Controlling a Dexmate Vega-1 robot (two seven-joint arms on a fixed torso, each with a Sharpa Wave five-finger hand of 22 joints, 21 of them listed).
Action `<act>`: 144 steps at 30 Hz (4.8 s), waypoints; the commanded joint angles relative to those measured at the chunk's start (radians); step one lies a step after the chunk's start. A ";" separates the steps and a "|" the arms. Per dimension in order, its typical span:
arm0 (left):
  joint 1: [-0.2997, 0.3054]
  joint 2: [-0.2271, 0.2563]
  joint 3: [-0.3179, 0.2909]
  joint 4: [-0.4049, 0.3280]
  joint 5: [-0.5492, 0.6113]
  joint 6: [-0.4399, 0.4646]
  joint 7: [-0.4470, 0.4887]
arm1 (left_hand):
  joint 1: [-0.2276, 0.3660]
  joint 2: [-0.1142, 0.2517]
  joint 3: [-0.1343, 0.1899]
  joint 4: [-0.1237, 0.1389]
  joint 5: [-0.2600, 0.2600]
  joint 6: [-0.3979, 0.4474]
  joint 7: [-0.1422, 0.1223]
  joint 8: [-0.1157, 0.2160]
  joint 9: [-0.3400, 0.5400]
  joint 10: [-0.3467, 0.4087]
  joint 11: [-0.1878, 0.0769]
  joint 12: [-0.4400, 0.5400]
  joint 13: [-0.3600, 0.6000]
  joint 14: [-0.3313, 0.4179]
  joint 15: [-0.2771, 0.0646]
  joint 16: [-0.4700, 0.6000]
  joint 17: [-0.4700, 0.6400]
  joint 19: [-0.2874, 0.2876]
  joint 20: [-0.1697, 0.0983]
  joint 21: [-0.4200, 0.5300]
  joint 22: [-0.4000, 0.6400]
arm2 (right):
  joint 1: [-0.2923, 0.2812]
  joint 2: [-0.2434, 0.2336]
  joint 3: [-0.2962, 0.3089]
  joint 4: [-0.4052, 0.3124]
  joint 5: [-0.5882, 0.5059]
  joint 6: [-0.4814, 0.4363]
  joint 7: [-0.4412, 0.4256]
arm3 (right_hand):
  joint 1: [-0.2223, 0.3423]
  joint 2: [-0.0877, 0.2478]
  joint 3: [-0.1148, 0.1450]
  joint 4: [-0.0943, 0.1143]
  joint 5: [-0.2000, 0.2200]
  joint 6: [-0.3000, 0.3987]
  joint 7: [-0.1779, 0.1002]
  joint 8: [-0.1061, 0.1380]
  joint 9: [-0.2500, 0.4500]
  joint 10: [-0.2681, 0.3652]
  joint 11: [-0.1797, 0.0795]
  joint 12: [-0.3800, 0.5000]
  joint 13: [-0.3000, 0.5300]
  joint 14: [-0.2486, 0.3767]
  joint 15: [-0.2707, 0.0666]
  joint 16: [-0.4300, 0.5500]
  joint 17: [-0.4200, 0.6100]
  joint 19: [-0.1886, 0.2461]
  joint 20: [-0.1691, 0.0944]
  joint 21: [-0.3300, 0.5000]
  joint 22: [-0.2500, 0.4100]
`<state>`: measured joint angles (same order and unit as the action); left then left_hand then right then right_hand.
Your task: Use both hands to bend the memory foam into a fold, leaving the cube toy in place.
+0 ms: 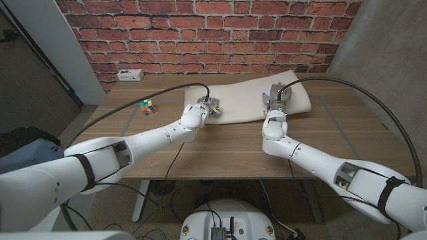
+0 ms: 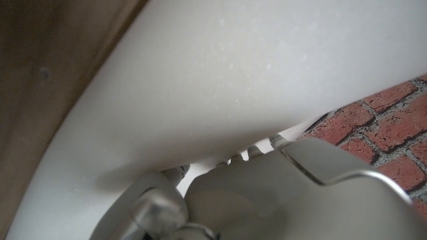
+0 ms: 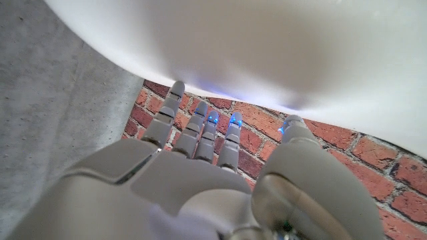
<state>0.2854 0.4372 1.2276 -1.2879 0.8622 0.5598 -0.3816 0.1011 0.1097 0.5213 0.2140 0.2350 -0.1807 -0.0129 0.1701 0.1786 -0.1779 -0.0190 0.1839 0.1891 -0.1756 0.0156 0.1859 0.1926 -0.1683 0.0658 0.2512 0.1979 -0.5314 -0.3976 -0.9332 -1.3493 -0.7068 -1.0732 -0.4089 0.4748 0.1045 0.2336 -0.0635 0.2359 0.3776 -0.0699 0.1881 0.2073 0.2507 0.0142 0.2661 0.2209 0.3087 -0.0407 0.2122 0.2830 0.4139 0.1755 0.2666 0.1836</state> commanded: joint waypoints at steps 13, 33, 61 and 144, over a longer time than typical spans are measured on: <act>0.037 0.030 -0.034 -0.046 -0.053 0.001 0.012 | -0.082 0.069 -0.018 -0.012 -0.002 -0.200 -0.060 0.004 0.006 -0.220 -0.003 0.006 0.006 -0.144 0.020 0.005 0.006 -0.099 0.029 -0.002 0.005 | -0.171 0.053 0.312 -0.207 0.352 -0.009 -0.330 | -0.062 -0.032 -0.010 -0.017 -0.048 -0.207 0.015 -0.016 -0.001 -0.187 0.028 -0.082 -0.004 -0.234 0.078 -0.024 -0.026 -0.179 0.042 -0.078 -0.002; 0.037 0.039 -0.037 -0.061 -0.054 -0.006 0.010 | -0.103 0.073 -0.025 -0.012 -0.002 -0.212 -0.053 0.008 0.006 -0.231 0.003 0.009 0.006 -0.152 0.016 0.004 0.005 -0.099 0.006 -0.002 0.006 | -0.282 0.103 0.534 -0.279 0.600 0.153 -0.504 | -0.051 -0.045 -0.013 -0.061 -0.050 -0.511 0.070 -0.010 -0.001 -0.407 0.134 -0.076 -0.008 -0.337 0.180 -0.018 -0.061 -0.162 0.028 -0.057 0.000; 0.030 0.030 -0.030 -0.053 -0.038 -0.001 0.012 | -0.108 0.086 -0.021 -0.012 0.003 -0.226 -0.034 0.010 0.006 -0.262 0.011 0.007 0.006 -0.165 0.017 0.003 0.003 -0.105 -0.001 -0.005 0.006 | -0.413 0.122 0.807 -0.343 1.196 0.526 -0.368 | -0.111 -0.103 -0.070 -0.049 -0.049 -0.549 0.280 0.033 -0.006 -0.393 0.204 -0.041 -0.014 -0.337 0.201 -0.014 -0.077 -0.168 -0.065 -0.064 -0.002; 0.074 0.070 -0.065 -0.131 -0.001 -0.003 -0.017 | -0.108 0.085 -0.001 -0.012 0.010 -0.245 -0.027 0.016 0.006 -0.282 0.011 0.018 0.006 -0.186 0.015 0.006 0.002 -0.121 -0.021 -0.007 0.007 | -0.160 -0.078 0.141 -0.270 0.096 0.521 -0.432 | 0.568 0.026 0.192 -0.096 -0.053 0.663 0.078 0.202 -0.005 0.782 0.024 0.434 0.108 0.674 -0.123 0.518 0.245 0.297 -0.144 0.192 0.032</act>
<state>0.3577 0.5073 1.1674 -1.4223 0.8640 0.5673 -0.4037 0.0056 0.0720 0.5208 0.2110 0.2407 -0.2257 -0.0106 0.1814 0.1795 -0.1879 -0.0104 0.1970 0.1901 -0.1733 0.0288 0.1857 0.1934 -0.1737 0.0498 0.2416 0.2025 -0.7360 -0.4763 -0.7143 -1.6307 -0.4696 -0.5006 -0.8801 1.0423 0.1369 0.4191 -0.1640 0.1769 1.0100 0.0255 0.3903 0.1973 1.0273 0.0428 0.6941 0.3227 0.9564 -0.1217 0.7355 0.5280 0.7162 0.0304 0.4490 0.2117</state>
